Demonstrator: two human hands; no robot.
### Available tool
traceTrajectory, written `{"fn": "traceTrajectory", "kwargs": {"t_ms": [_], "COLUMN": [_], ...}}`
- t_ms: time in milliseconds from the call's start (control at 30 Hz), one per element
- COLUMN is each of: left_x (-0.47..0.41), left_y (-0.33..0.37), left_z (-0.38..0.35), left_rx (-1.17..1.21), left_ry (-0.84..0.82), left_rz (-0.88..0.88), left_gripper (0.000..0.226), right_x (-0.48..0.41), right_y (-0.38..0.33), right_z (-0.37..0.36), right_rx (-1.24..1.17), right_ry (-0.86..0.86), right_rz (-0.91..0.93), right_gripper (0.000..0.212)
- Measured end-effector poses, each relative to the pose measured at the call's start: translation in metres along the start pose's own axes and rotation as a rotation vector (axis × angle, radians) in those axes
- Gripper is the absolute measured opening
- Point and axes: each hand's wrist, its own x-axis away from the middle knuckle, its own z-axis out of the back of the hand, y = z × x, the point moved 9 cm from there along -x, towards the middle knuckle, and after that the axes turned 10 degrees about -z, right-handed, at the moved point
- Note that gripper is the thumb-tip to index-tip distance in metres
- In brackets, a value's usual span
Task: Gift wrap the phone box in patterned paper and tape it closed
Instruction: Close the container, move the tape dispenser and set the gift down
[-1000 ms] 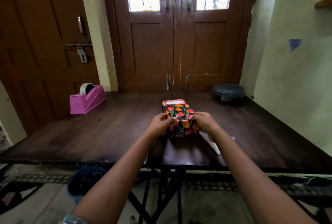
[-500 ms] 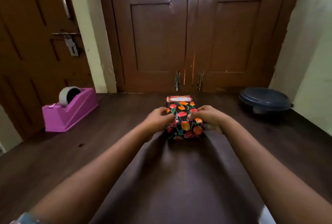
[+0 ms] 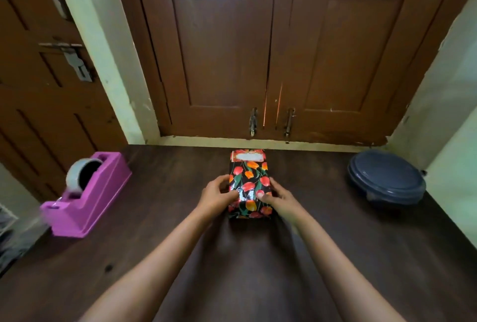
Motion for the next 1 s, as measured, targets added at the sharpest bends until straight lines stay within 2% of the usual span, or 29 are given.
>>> {"fn": "traceTrajectory", "kwargs": {"t_ms": [200, 400, 567, 700, 867, 1000], "left_x": [-0.021, -0.039, -0.045, -0.041, 0.001, 0.062], "left_y": [-0.005, -0.008, -0.011, -0.012, -0.001, 0.015], "left_z": [0.01, 0.012, 0.012, 0.017, 0.038, 0.02], "left_rx": [0.078, 0.161, 0.131, 0.05, -0.101, -0.078], "left_ry": [0.012, 0.002, -0.031, 0.003, 0.209, 0.154], "left_rz": [0.04, 0.036, 0.017, 0.037, 0.069, 0.023], "left_gripper": [0.06, 0.058, 0.058, 0.053, 0.043, 0.038], "right_x": [-0.015, -0.03, -0.035, -0.026, 0.016, 0.083], "right_y": [-0.004, -0.016, -0.016, -0.02, -0.006, 0.013], "right_z": [-0.007, -0.005, -0.005, -0.007, -0.003, 0.007], "right_rx": [-0.076, -0.002, 0.051, 0.032, -0.052, 0.022], "right_ry": [0.002, 0.053, 0.059, 0.079, 0.139, 0.213], "right_rz": [-0.034, 0.007, -0.019, -0.012, -0.037, 0.023], "right_gripper": [0.071, 0.066, 0.072, 0.062, 0.062, 0.051]}}
